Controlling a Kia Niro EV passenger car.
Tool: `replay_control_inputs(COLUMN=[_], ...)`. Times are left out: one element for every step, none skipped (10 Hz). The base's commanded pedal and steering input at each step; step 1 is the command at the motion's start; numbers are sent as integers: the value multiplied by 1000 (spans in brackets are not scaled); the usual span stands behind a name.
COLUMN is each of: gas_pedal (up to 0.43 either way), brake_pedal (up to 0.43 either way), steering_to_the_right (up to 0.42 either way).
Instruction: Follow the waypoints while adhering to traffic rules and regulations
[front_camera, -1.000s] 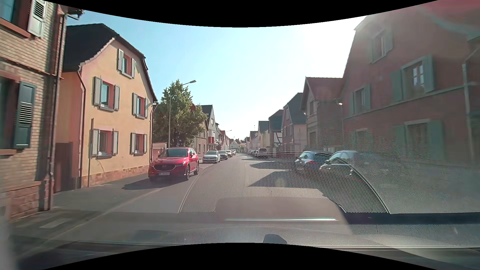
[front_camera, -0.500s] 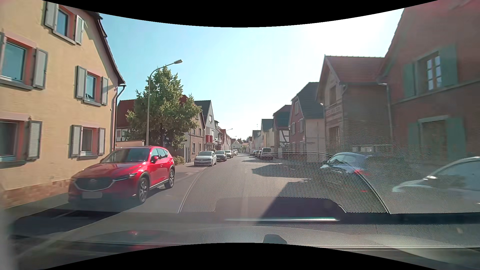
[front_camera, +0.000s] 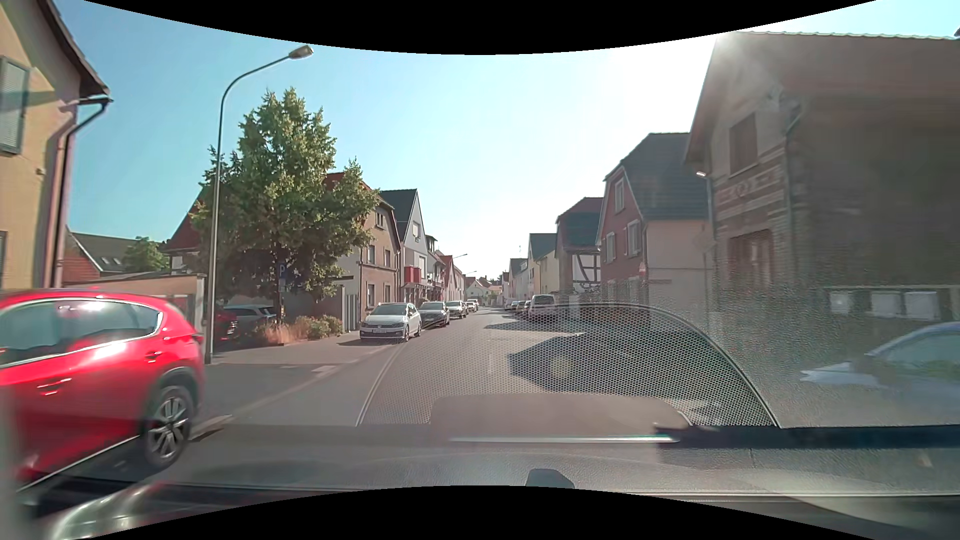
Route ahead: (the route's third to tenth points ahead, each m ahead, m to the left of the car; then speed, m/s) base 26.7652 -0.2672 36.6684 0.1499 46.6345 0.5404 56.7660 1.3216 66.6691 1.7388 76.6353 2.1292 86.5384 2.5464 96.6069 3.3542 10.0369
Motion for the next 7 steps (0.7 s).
replay_control_inputs(gas_pedal=[28, 28, 28, 28, 28, 28, 28], brake_pedal=[0, 0, 0, 0, 0, 0, 0], steering_to_the_right=[-14, -14, -14, -14, -14, -14, -14])
